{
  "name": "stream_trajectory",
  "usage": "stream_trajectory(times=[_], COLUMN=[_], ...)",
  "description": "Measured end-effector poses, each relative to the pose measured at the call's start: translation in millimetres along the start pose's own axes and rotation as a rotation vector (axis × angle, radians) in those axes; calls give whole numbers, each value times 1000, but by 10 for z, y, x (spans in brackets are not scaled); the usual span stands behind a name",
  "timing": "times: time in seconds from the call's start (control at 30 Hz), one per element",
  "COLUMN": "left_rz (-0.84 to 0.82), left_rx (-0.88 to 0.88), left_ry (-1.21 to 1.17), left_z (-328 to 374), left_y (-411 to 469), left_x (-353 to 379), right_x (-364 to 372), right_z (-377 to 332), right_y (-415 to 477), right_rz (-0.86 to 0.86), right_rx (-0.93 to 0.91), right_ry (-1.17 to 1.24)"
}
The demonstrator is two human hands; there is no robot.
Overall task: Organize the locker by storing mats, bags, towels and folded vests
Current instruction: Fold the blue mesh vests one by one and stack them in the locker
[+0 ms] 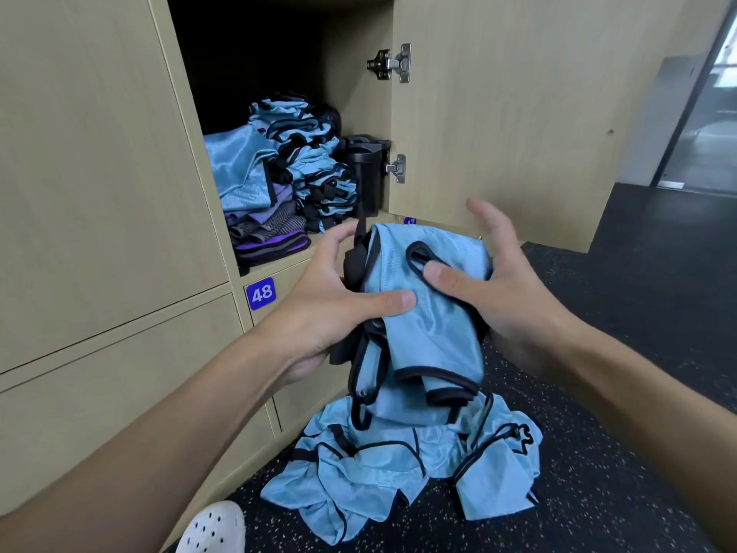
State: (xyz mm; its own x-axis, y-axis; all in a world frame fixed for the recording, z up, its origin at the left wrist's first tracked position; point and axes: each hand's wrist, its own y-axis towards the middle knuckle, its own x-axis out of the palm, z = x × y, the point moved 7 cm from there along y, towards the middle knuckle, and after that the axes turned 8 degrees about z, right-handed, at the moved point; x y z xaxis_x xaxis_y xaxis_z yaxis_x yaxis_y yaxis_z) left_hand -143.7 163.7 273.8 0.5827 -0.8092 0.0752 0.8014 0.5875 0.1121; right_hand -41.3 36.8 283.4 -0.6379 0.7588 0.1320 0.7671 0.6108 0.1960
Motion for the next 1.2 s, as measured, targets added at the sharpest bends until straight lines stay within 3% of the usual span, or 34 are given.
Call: stream_trajectory(times=[0.1,0.23,0.4,0.6,0.67,0.8,0.93,1.2], left_rz=[98,125,59,-114,-165,-166,-36,300], left_rx=[-29,-49,-46,191,267,325,345,150], left_ry=[-84,-140,-113,509,573,511,436,39], left_z=[-5,54,130,262,290,340,385,323], left_y=[34,29,-27,-130,-128,16,325,1046], left_x=[-85,-92,-101,-170,-180,-274,-379,-782], right_x=[65,111,188,209,276,325,375,684], right_z=[-20,-30,-31,-91,-140,-199,-151,-150], right_y=[-23,-52,-78,-76,-50,127,503,1479], right_rz=[-160,-247,-219,-194,-230,-293,-334,-246], right_rx=[-67,-79,-76,-53,-28,23,-8,-270], right_ry=[-134,-433,-601,-565,-550,-492,-440,-335])
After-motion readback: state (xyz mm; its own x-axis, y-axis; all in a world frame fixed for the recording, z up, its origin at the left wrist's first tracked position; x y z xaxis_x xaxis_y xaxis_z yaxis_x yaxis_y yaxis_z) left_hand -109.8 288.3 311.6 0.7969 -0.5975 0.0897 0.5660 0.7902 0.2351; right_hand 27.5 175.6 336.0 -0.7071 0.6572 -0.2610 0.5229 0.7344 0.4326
